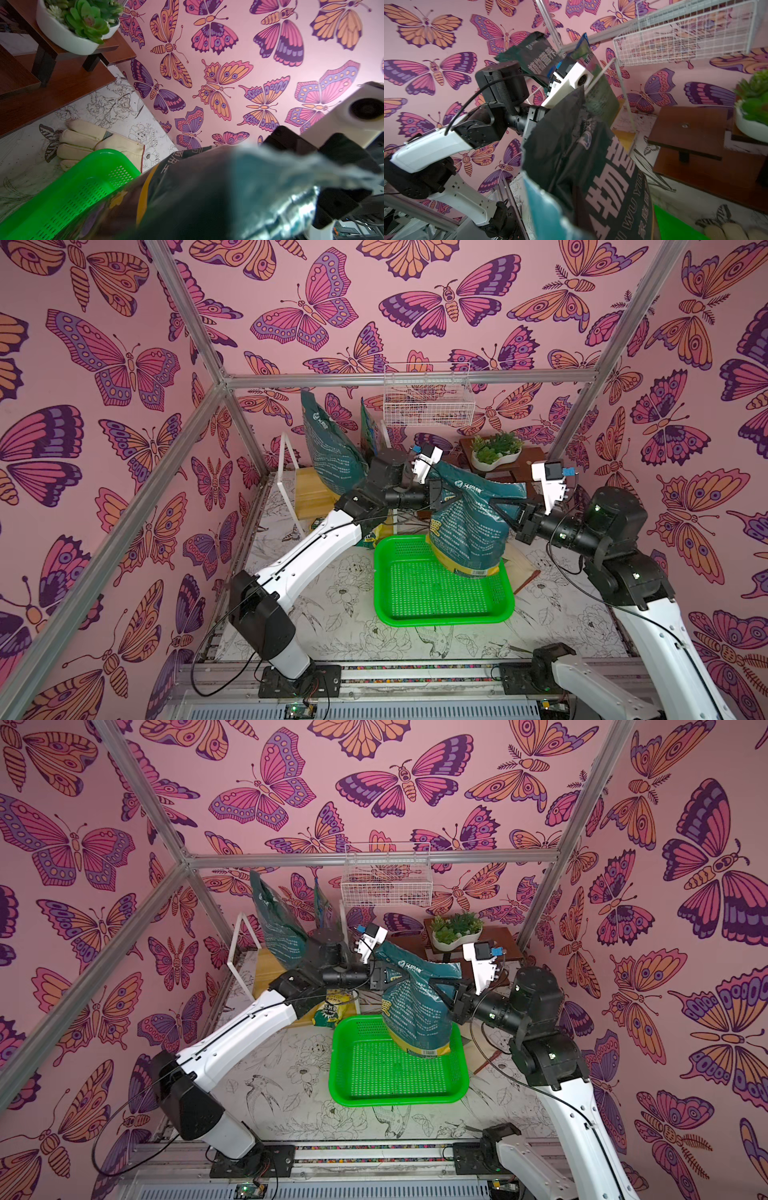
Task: Take down the fertilizer bag from the shelf
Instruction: Place the fertilizer bag in the storage box.
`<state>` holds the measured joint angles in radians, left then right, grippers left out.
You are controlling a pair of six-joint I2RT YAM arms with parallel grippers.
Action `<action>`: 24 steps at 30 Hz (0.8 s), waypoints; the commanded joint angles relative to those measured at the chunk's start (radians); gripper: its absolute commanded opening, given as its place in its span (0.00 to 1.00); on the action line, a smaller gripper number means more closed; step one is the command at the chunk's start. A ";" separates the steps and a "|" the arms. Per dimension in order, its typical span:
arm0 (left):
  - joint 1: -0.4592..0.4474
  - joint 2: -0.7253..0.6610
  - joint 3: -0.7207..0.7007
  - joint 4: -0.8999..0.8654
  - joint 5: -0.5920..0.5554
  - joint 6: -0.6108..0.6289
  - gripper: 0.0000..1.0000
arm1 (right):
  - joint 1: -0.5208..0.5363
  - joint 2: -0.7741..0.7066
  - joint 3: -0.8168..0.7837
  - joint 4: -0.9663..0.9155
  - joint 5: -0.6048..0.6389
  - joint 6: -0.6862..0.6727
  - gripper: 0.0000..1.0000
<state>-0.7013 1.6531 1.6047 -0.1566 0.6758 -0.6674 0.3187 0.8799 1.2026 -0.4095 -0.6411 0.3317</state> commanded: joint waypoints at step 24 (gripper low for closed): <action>-0.074 0.302 0.217 0.126 -0.007 0.025 0.00 | 0.248 -0.180 -0.289 0.142 0.374 0.119 0.00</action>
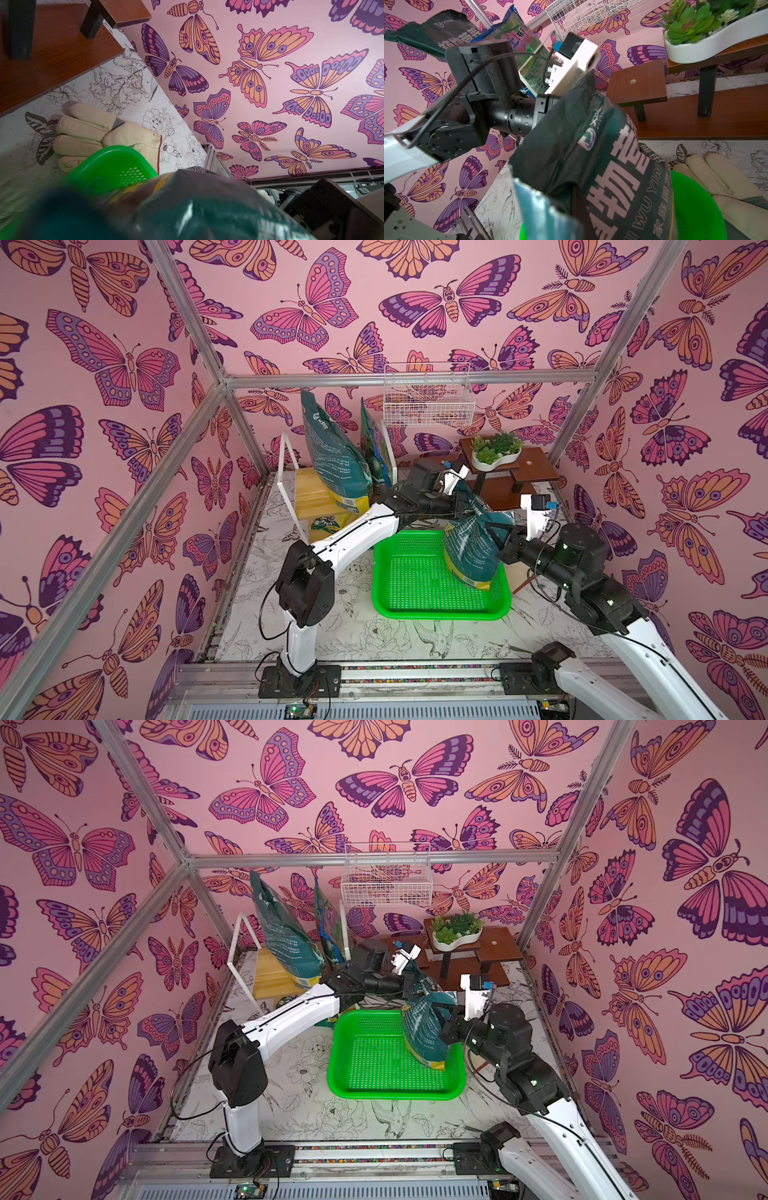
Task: Take down the fertilizer bag from the shelf
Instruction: Place the fertilizer bag in the storage box.
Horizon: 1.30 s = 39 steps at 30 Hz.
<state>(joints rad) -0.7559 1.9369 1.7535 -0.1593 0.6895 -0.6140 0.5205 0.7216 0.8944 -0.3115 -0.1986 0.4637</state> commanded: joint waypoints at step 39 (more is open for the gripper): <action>0.007 -0.096 -0.117 0.107 -0.088 -0.006 1.00 | 0.047 -0.148 -0.193 -0.018 0.114 0.037 0.88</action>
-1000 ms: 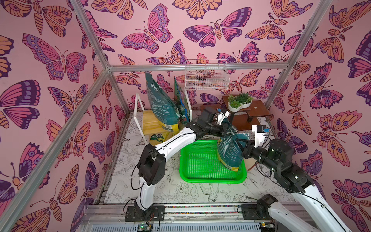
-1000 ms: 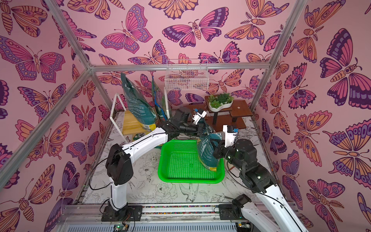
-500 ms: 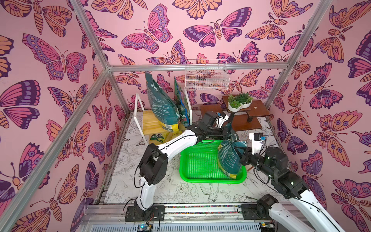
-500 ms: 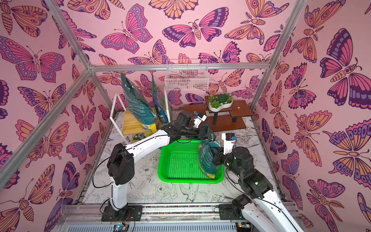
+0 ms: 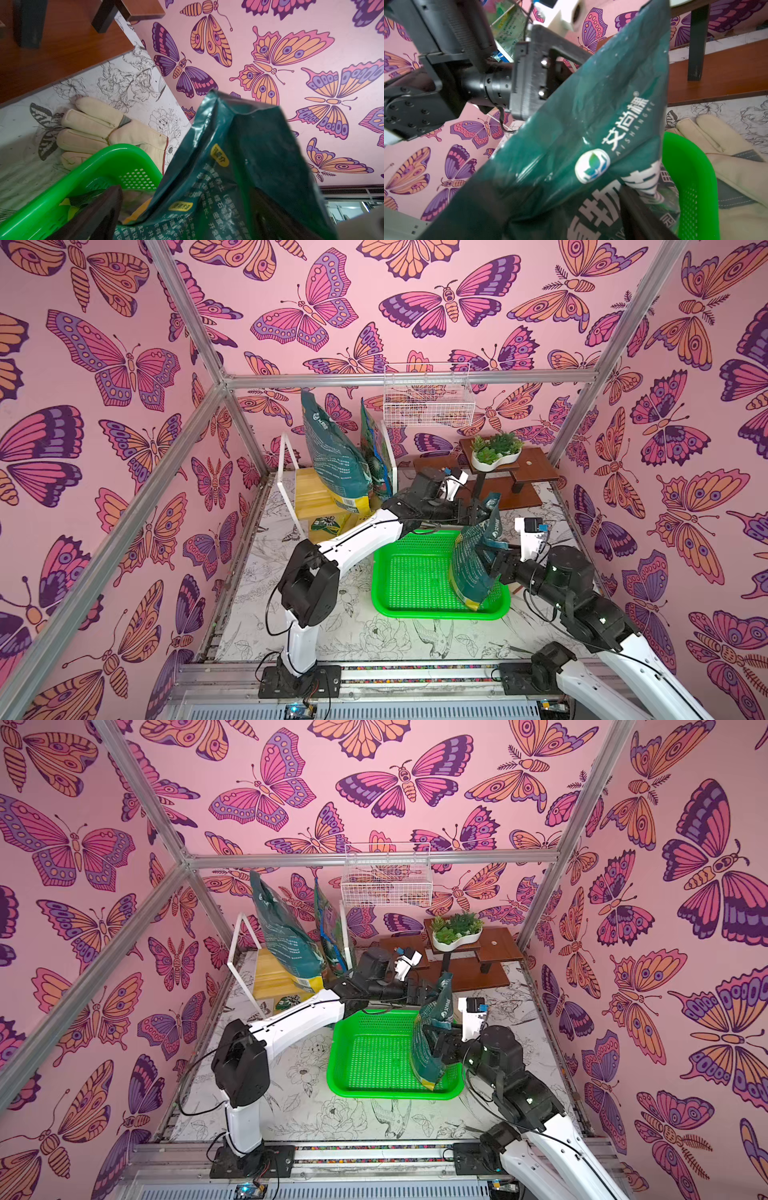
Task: Take down the fertilizer bag from the shelf
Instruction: Place the fertilizer bag in the storage box.
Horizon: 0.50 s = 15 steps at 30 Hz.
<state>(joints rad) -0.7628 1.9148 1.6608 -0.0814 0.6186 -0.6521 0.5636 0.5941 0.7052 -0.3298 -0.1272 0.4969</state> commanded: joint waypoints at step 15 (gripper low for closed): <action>0.046 -0.187 -0.094 -0.039 -0.095 0.096 1.00 | 0.004 -0.042 0.085 -0.011 0.006 -0.027 0.99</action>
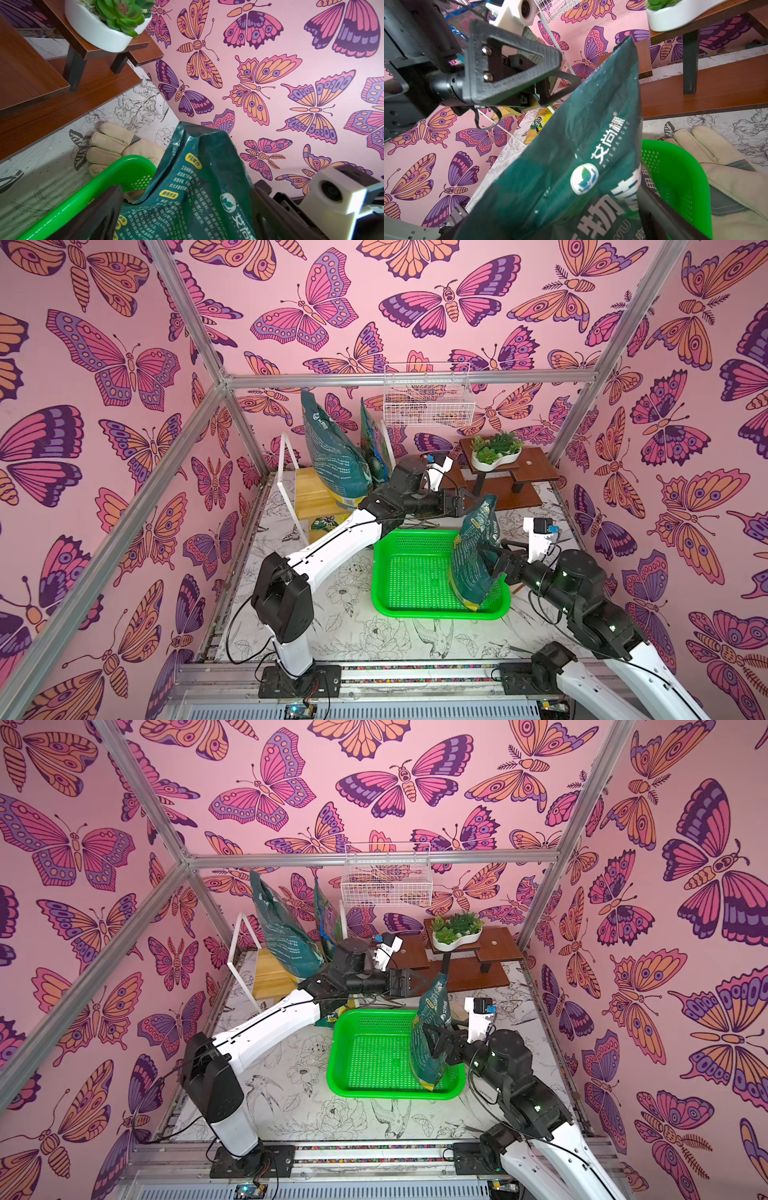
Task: Take down the fertilizer bag from the shelf
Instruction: Place the fertilizer bag in the storage box, then pick up the fertilizer bag from the shelf.
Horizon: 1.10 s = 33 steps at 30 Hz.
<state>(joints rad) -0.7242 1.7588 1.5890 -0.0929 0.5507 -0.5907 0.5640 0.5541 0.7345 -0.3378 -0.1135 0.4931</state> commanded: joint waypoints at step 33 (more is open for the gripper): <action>-0.034 -0.657 0.013 -0.342 -0.713 0.187 1.00 | 0.003 0.583 0.660 -0.098 -0.124 -0.231 0.98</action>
<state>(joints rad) -0.7444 1.1358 1.6077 -0.4053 -0.0517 -0.4107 0.5640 1.1263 1.3865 -0.4057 -0.2691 0.2832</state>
